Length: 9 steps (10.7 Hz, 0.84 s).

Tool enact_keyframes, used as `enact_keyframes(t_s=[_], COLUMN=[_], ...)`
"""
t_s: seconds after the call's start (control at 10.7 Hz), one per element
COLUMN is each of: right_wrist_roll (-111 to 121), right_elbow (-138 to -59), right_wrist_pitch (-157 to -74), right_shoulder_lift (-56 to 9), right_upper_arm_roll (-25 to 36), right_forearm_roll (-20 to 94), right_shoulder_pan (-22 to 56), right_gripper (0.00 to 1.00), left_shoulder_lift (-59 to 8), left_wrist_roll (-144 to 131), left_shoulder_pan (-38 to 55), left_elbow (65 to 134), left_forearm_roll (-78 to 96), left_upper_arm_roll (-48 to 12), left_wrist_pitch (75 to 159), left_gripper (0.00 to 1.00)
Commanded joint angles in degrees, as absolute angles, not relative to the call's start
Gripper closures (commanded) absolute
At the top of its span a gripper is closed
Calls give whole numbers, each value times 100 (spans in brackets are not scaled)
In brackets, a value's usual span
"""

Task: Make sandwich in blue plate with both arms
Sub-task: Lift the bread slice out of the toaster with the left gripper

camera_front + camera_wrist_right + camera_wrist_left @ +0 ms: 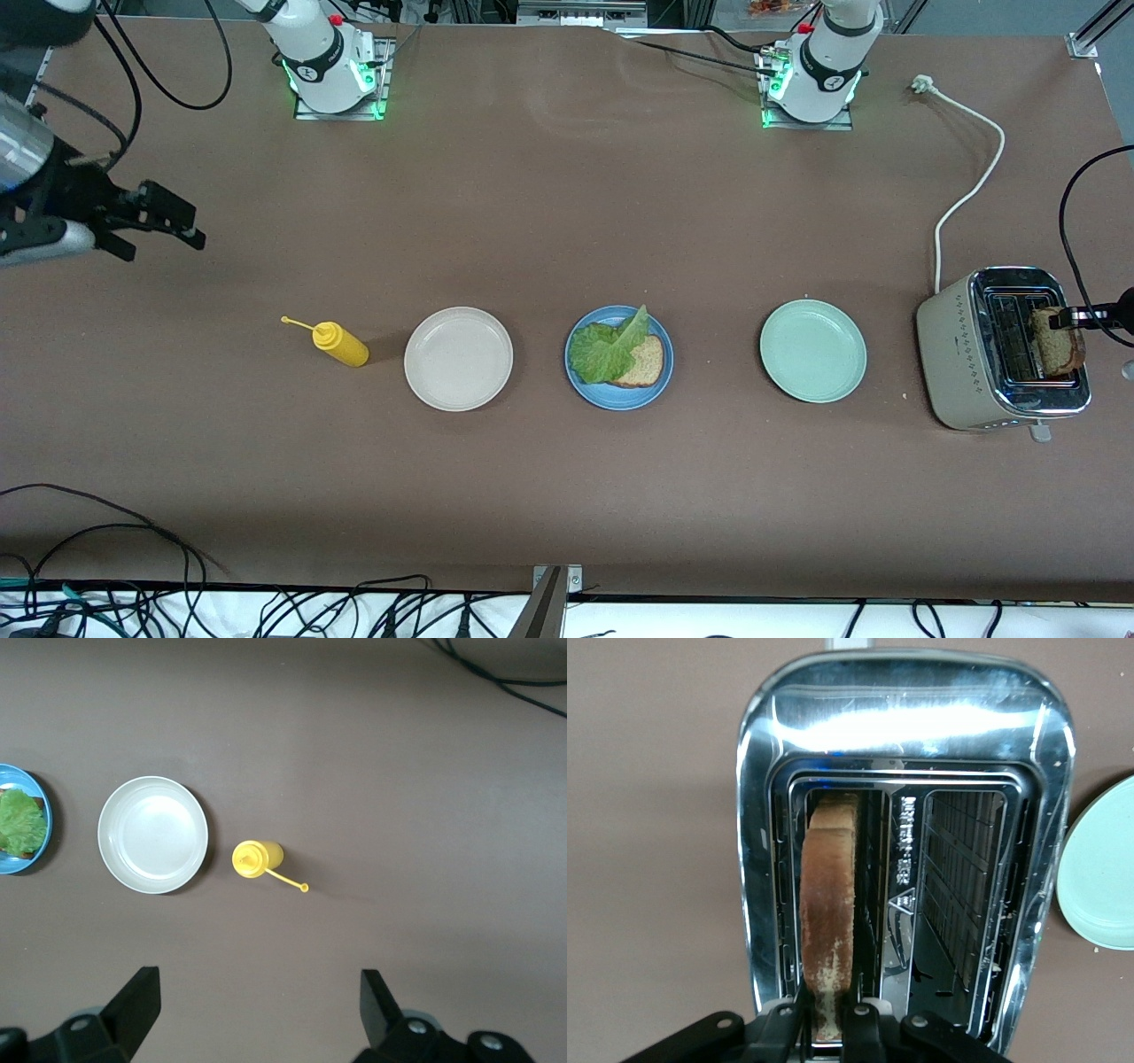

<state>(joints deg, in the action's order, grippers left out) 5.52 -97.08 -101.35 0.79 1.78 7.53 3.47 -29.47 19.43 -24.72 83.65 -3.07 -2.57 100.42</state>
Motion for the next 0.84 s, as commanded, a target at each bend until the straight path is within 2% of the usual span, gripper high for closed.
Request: enact_keyframes(t_s=[0.0, 0.47, 0.75], right_wrist_roll=[325, 360, 404], right_elbow=[-9967, -9782, -9686], right_wrist_pitch=[-10125, -10222, -10239], right_shoulder_lift=[378, 369, 343], right_upper_arm_roll=[220, 237, 316], right_forearm_roll=[422, 413, 343], right_shoulder_pan=[448, 413, 404], right_gripper=[0, 0, 0], left_shoulder_lift=[-2840, -2155, -2109], left_wrist_roll=[1995, 1986, 1986], left_shoulder_pan=[-2426, -2154, -1725], left_elbow=[8218, 8104, 7315], left_forearm_roll=[-824, -879, -931], left_upper_arm_roll=[-334, -396, -396], left_wrist_pitch=[9870, 9063, 8150], left_gripper=[100, 100, 100])
